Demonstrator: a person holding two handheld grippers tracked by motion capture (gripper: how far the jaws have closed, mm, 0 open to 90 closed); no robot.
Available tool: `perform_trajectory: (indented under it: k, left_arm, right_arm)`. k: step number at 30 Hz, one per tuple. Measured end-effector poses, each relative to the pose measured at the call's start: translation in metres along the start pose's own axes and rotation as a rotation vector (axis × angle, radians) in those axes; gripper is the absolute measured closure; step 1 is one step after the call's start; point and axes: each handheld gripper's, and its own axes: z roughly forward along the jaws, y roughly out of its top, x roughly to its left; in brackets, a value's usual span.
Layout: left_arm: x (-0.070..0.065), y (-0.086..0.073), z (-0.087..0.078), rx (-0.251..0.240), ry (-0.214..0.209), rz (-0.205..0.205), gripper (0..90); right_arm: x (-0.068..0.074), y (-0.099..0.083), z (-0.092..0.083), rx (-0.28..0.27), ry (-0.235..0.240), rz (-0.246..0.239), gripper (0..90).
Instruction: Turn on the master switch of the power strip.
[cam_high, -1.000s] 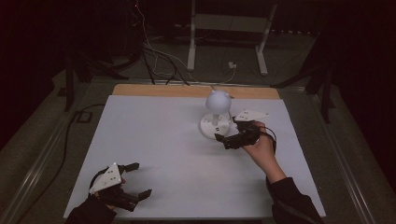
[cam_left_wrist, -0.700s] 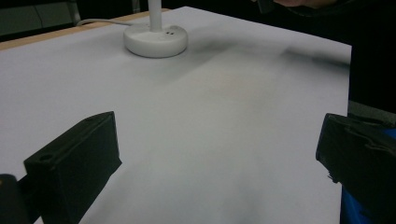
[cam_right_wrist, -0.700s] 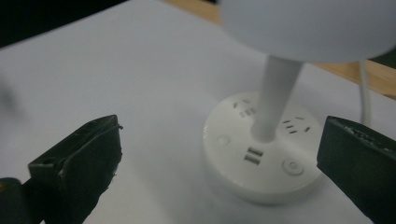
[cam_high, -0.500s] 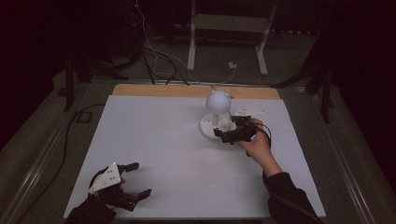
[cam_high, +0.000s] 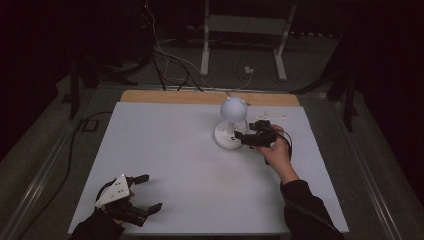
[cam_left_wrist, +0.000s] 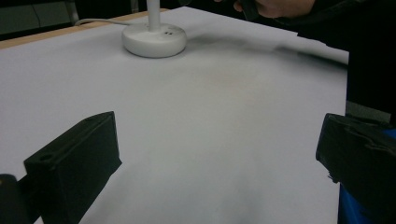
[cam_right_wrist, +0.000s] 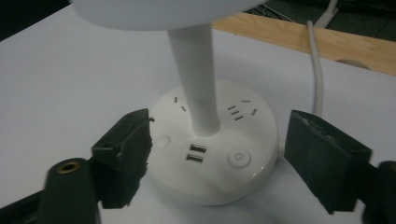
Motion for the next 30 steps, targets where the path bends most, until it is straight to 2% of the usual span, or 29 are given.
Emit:
perform_trajectory:
  k: [4, 9, 15, 18, 19, 20, 23, 30]
  left_arm:
    - [0.0, 0.0, 0.0, 0.001, -0.001, 0.0, 0.1]
    - [0.0, 0.0, 0.0, 0.0, -0.004, -0.002, 0.1]
    - [0.0, 0.0, 0.0, 0.0, -0.005, -0.003, 0.1]
    - [0.0, 0.0, 0.0, 0.0, -0.008, -0.001, 0.1]
    - [0.0, 0.0, 0.0, 0.0, -0.008, -0.001, 0.1]
    - [0.0, 0.0, 0.001, 0.001, -0.009, -0.002, 0.1]
    - [0.0, 0.0, 0.001, 0.002, -0.009, -0.003, 0.1]
    - [0.0, 0.0, 0.001, 0.0, -0.012, -0.006, 0.1]
  right_arm:
    - [-0.003, -0.001, 0.001, -0.008, -0.015, 0.016, 30.3]
    - [-0.007, -0.002, 0.005, -0.013, -0.047, 0.035, 43.8]
    - [-0.01, -0.003, 0.009, -0.013, -0.06, 0.056, 50.0]
    - [-0.012, -0.005, 0.012, -0.002, -0.08, 0.066, 58.6]
    - [-0.012, -0.005, 0.012, -0.002, -0.08, 0.066, 58.6]
    - [-0.012, -0.005, 0.013, 0.006, -0.092, 0.067, 64.8]
    - [-0.011, -0.007, 0.015, 0.015, -0.102, 0.049, 70.7]
    - [-0.007, -0.009, 0.02, 0.032, -0.126, 0.017, 79.1]
